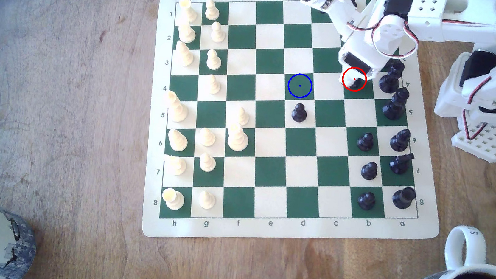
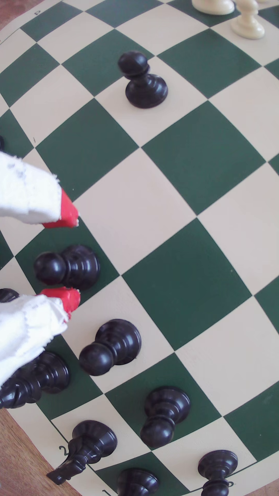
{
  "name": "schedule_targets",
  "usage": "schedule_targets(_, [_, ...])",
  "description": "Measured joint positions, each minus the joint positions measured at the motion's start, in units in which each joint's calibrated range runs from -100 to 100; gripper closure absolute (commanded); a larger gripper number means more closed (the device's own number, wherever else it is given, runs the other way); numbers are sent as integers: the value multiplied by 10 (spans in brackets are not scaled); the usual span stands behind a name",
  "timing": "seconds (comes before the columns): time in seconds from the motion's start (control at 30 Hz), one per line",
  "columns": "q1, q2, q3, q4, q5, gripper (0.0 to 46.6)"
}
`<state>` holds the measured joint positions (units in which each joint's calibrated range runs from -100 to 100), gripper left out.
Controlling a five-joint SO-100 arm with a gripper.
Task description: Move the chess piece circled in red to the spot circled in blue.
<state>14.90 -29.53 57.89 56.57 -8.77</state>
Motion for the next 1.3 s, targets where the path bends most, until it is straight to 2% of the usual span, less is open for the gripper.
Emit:
schedule_targets(0.2, [-3, 0, 0, 0, 0, 346])
schedule_targets(0.53, [-3, 0, 0, 17, 0, 389])
schedule_targets(0.73, [-9, 0, 0, 18, 0, 390])
schedule_targets(1.0, [-9, 0, 0, 18, 0, 428])
schedule_targets(1.3, [-9, -9, -24, 68, 0, 440])
